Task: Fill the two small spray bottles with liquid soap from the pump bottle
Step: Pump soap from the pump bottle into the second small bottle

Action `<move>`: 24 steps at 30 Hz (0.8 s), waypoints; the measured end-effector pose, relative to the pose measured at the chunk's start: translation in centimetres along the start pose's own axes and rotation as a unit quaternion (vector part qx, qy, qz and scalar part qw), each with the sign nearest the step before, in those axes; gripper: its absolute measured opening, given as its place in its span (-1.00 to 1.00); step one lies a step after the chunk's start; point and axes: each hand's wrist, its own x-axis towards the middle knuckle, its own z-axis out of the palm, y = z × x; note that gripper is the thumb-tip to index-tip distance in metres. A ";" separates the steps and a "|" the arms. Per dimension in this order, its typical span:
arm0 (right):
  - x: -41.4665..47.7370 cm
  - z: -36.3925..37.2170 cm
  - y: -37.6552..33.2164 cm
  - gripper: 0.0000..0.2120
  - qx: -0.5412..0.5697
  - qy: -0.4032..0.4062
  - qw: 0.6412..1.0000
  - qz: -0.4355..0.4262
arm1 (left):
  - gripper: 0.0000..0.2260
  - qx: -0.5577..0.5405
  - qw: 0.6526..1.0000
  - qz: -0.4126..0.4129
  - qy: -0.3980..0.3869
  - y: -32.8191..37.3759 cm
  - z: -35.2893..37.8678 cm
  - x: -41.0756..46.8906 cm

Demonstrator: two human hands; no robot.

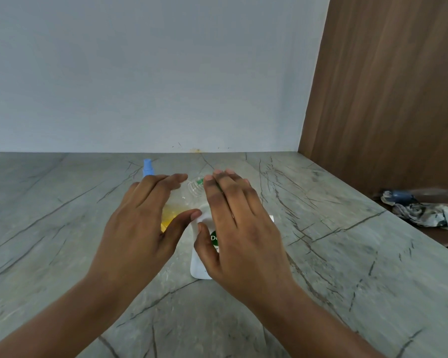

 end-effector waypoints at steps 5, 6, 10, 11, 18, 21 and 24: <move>0.1 -0.2 0.0 -0.50 -0.003 0.001 1.000 -0.004 | -0.55 0.005 1.000 -0.004 0.000 -0.1 0.1 0.2; 0.2 -0.2 0.0 -0.51 -0.004 0.002 1.000 -0.006 | -0.55 0.007 1.000 -0.004 0.000 -0.2 0.0 0.2; 0.7 -0.4 0.0 -0.53 -0.004 0.012 1.000 -0.004 | -0.55 0.011 1.000 0.001 0.011 -0.2 0.0 0.5; 0.8 -0.5 0.0 -0.53 0.001 0.016 1.000 -0.002 | -0.56 0.011 1.000 0.001 0.013 -0.1 0.0 0.7; 1.2 -0.9 0.0 -0.53 0.002 0.026 1.000 0.005 | -0.56 0.014 1.000 0.004 0.017 0.2 -0.3 1.2; 1.2 -0.9 0.0 -0.52 -0.008 0.025 1.000 0.005 | -0.57 0.015 1.000 0.001 0.018 0.3 -0.4 1.4; 1.1 -0.8 -0.1 -0.50 -0.009 0.019 1.000 0.003 | -0.57 0.019 1.000 0.001 0.018 0.3 -0.4 1.3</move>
